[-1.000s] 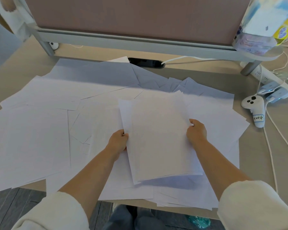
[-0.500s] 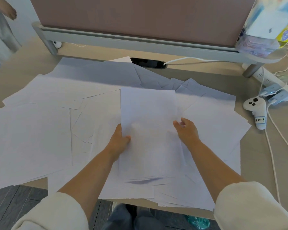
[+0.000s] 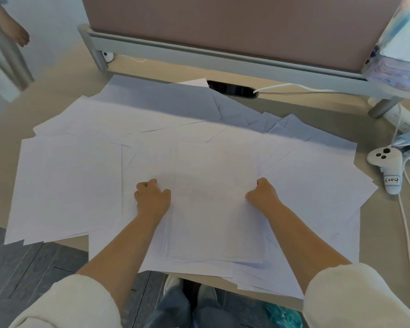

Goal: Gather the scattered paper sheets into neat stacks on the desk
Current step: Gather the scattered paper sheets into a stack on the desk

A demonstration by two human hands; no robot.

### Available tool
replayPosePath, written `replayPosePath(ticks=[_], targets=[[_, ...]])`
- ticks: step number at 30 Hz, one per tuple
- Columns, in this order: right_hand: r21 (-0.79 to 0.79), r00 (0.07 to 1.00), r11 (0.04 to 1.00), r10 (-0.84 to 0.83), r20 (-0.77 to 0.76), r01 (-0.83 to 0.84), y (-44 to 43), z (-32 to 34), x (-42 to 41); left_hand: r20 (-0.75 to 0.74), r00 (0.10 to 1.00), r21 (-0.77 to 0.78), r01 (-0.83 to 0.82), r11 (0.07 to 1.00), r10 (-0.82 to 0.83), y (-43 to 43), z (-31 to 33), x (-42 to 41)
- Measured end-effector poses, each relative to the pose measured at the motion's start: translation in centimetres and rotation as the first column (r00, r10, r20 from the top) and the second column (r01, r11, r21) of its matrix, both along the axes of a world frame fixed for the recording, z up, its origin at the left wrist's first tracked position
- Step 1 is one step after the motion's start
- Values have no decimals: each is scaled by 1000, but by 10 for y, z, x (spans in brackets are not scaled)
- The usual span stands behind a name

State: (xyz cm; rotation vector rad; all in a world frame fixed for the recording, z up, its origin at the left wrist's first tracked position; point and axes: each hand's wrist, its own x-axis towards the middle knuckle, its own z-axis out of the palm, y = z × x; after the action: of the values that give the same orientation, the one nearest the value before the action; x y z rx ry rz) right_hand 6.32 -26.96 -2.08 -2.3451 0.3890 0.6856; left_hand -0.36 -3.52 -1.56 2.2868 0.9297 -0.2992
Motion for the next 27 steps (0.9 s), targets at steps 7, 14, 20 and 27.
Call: replayPosePath(ticks=[7, 14, 20, 27], targets=[[-93, 996, 995, -35, 81, 43, 11, -4, 1, 87, 996, -134, 9, 991, 2, 8, -9, -9], [-17, 993, 996, -83, 82, 84, 15, -6, -2, 41, 985, -390, -138, 911, 167, 6, -3, -1], [-24, 988, 993, -116, 99, 119, 19, -8, -6, 40, 999, -370, 48, 928, -36, 3, -4, -4], [-17, 969, 989, -142, 201, 148, 27, -8, -10, 121, 985, -244, 149, 958, -123, 14, 2, -9]])
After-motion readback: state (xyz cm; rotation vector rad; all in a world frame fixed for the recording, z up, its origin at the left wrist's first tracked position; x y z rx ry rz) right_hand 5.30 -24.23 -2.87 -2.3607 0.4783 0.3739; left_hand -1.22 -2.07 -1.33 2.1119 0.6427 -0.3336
